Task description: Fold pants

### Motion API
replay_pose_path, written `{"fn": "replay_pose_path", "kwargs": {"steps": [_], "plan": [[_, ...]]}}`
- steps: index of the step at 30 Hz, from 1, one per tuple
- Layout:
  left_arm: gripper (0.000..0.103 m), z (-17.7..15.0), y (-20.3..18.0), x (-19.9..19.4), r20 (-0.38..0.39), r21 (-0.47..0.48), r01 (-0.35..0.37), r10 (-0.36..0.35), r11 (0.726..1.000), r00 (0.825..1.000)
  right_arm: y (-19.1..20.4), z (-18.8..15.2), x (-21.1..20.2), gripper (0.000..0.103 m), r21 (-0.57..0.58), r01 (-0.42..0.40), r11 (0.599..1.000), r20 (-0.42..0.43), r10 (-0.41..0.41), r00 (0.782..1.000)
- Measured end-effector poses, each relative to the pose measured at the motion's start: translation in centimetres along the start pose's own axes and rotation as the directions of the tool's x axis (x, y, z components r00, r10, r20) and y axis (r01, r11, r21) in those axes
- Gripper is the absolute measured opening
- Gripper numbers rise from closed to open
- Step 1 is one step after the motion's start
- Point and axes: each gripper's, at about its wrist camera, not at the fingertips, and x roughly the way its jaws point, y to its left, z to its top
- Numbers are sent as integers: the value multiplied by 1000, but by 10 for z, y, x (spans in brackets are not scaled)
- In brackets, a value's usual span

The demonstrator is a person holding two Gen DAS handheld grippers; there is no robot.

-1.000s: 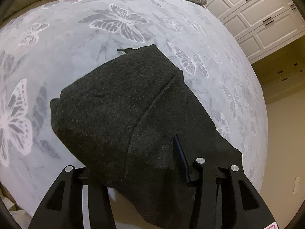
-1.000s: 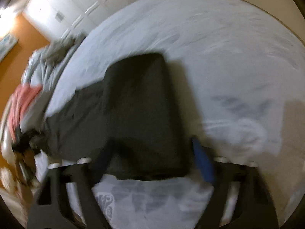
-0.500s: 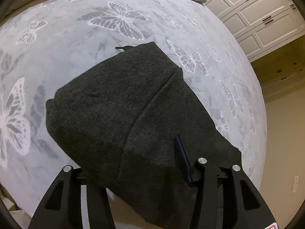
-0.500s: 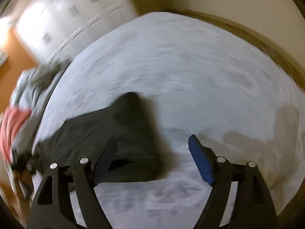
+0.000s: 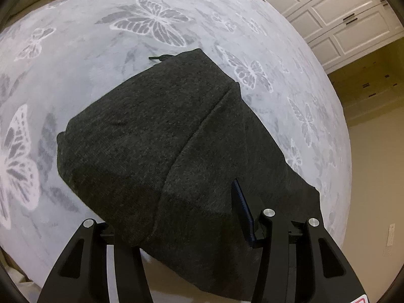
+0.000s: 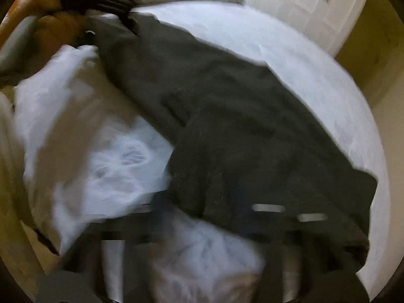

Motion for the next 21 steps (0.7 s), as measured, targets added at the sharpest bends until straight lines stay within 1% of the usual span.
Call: {"fn": "replay_pose_path", "kwargs": {"steps": [1,2,3,4,5,6,7,8,9,10,11,12,14,15,17,18,20,21], "plan": [[47,0,1,0,-5,-2,7,-7,1000,1000,-14,6,-5,10,70,-37,997,7,37,999],[47,0,3,-1,-8,-5,13,-13,1000,1000,-29,11,-15,10,145,-98,985,32,94,995],[47,0,5,-1,-11,-9,19,-19,1000,1000,-45,16,-28,10,217,-151,964,77,138,987],[47,1,6,-1,-14,-10,23,-23,1000,1000,-64,27,-49,10,283,-213,935,147,177,973],[47,1,6,-2,-18,-9,28,-29,1000,999,-68,34,-60,10,304,-245,921,182,196,964],[47,2,6,-2,-21,-6,32,-32,999,999,-76,46,-73,10,327,-289,900,230,221,948],[47,2,6,-2,-23,-4,34,-34,999,999,-78,54,-74,13,330,-313,891,246,238,940],[47,2,7,-2,-24,-7,35,-35,999,999,-73,64,-71,19,321,-327,889,242,257,936],[47,2,7,-2,-26,-11,36,-36,999,999,-65,72,-64,25,301,-316,900,217,258,941],[47,2,7,-2,-26,-12,35,-35,999,999,-49,78,-47,58,257,-281,925,166,244,955],[47,1,6,-2,-26,-12,34,-34,999,999,-36,78,-30,76,219,-237,946,118,216,969],[47,2,7,-2,-25,-11,35,-35,999,999,-17,76,-5,76,166,-170,971,58,162,985],[47,1,6,-2,-28,-2,36,-36,999,999,2,74,23,76,100,-107,989,-1,108,994],[47,1,6,-2,-27,0,37,-37,999,999,8,71,34,76,83,-98,992,-16,100,995],[47,1,5,-1,-29,11,33,-33,999,999,1,64,37,73,121,-118,986,-11,121,993],[47,1,5,-1,-31,14,32,-31,999,999,-4,65,40,70,159,-142,977,-10,146,989],[47,2,6,1,-35,8,31,-30,999,999,-13,63,42,49,207,-156,966,-11,162,987],[47,2,6,1,-36,7,30,-30,1000,999,-17,62,44,46,216,-150,965,-10,156,988]]}}
